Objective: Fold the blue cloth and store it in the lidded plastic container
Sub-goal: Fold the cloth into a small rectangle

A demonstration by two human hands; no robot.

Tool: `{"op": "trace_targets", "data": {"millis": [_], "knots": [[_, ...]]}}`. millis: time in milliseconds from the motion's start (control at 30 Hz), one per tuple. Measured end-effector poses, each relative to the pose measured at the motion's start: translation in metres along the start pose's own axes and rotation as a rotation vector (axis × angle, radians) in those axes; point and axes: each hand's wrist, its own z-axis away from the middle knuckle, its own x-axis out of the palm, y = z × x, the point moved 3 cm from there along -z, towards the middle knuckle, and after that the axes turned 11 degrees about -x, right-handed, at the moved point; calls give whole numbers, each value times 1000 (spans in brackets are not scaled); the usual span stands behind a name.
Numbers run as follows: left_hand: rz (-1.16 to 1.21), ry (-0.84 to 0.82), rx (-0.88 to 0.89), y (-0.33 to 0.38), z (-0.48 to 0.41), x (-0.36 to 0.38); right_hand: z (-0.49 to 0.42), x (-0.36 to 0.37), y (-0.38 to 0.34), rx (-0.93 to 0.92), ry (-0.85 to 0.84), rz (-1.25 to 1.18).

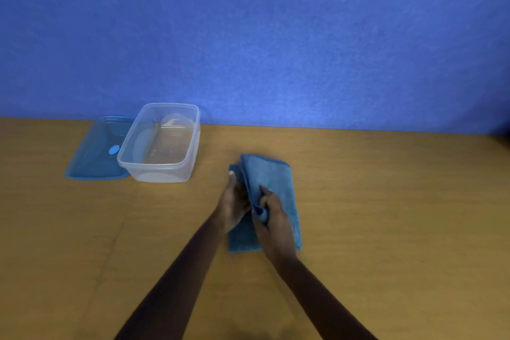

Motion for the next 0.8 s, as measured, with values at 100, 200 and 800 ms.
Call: {"op": "trace_targets", "data": {"millis": [100,200,800], "knots": [[47,61,-65,17,1,-9,12,22,-5,-101,-193,176],[-150,235,-11,27,-1,-13,20,35,-4,-282,-183,398],[-914,590,181,47,-21,-28,35,46,14,-475,-320,557]]}}
